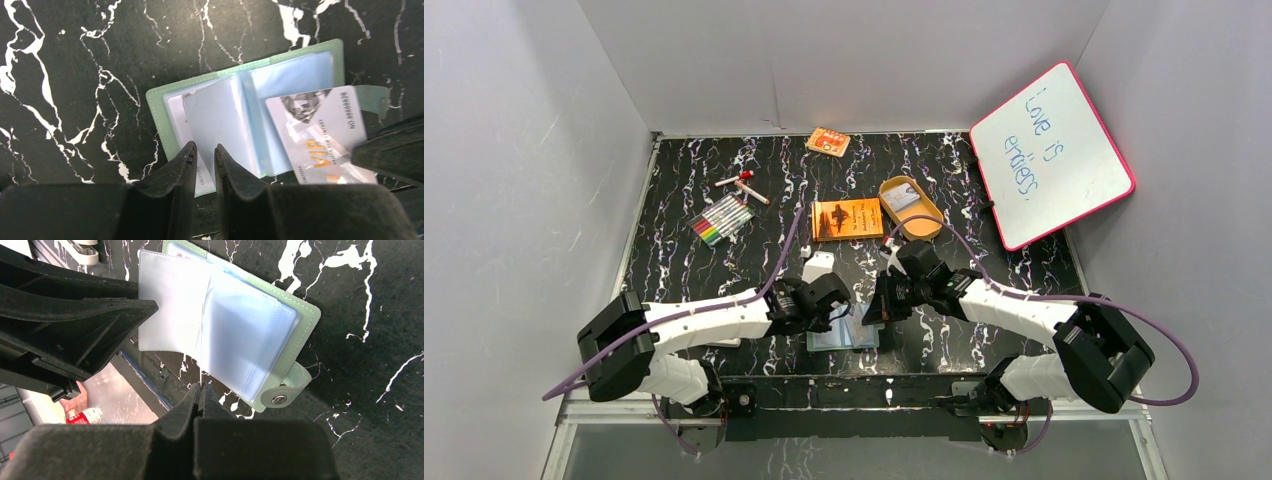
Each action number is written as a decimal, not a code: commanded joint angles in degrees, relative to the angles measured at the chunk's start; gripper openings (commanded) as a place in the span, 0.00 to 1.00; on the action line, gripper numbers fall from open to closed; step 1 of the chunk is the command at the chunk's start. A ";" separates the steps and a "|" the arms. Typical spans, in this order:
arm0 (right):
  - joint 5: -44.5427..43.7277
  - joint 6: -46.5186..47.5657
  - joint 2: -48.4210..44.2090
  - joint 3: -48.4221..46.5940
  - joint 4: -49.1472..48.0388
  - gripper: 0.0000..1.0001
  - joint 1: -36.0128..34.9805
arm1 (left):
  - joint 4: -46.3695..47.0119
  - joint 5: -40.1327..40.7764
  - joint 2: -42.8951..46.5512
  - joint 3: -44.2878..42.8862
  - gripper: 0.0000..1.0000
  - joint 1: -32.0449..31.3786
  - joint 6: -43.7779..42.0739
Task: Put the credit cards into the card holder
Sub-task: Turn over the card slot in the card holder, then insert the credit card into the card holder.
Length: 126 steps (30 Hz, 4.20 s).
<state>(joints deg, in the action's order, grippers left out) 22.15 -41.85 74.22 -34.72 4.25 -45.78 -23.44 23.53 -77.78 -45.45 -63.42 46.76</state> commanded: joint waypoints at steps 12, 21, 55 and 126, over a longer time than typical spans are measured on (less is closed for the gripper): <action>-1.94 0.14 -3.20 -2.75 -1.66 0.00 -1.35 | -6.96 6.39 5.08 4.39 0.06 -0.14 4.52; -4.12 -8.52 1.49 -0.95 -16.00 0.00 -3.29 | 4.40 3.31 19.03 9.00 0.11 -0.08 2.58; -5.24 -13.77 4.71 5.22 -19.52 0.00 -3.73 | 15.95 -1.81 10.78 19.08 0.00 0.93 5.33; -5.50 -17.33 12.81 8.43 -28.63 0.00 -4.71 | 3.32 2.97 19.73 16.75 0.32 0.88 8.08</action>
<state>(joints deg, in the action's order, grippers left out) 16.58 -61.28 85.89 -24.71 -25.80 -50.00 -15.51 22.59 -60.03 -27.09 -62.74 53.98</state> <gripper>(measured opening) 0.012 0.317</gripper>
